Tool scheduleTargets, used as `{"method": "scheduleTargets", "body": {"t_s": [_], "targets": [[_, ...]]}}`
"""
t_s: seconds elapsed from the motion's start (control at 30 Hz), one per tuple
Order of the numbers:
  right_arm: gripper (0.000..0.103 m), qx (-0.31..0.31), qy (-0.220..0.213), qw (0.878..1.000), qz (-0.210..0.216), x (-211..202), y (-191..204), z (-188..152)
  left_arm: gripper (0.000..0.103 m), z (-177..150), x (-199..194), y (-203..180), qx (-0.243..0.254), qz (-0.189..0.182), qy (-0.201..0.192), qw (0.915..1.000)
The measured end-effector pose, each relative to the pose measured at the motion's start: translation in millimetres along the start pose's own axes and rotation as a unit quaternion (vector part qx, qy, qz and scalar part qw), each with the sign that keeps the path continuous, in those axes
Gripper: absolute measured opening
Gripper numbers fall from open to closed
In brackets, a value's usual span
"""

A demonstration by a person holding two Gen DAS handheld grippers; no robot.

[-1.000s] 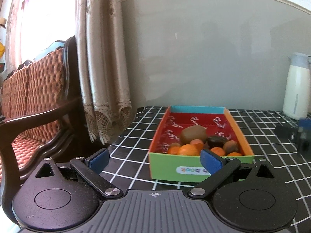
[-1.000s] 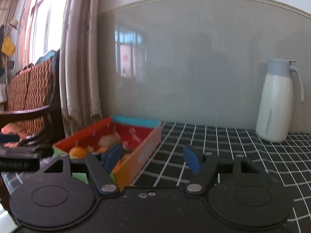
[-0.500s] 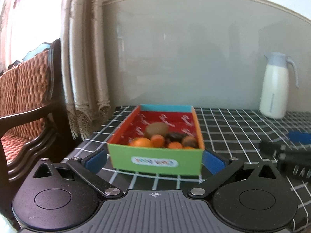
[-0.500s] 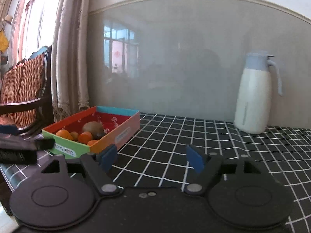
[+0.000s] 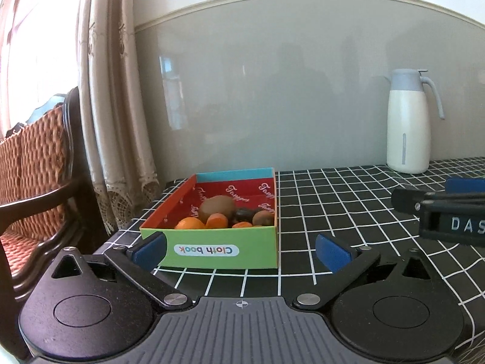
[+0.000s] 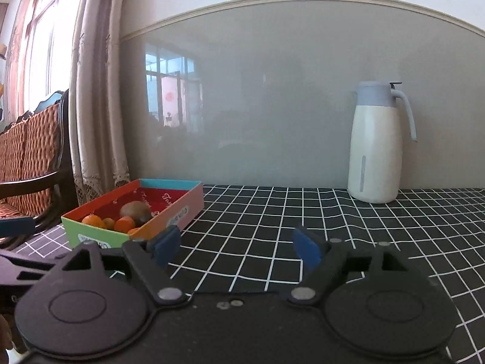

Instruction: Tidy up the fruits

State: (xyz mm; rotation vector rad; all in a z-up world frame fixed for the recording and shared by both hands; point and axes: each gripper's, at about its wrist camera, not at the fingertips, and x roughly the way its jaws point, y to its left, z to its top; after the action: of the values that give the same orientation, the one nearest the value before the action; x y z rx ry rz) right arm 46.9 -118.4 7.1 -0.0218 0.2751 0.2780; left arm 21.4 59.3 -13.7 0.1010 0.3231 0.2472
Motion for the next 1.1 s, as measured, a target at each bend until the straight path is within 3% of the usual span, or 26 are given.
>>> {"method": "scheduleTargets", "body": {"t_s": [1.1], "targets": [[0.081,-0.001,-0.009,1.0,-0.009,-1,3,-1,0.103,1,6,12,-0.019,0.004,0.002,0.9998]]}}
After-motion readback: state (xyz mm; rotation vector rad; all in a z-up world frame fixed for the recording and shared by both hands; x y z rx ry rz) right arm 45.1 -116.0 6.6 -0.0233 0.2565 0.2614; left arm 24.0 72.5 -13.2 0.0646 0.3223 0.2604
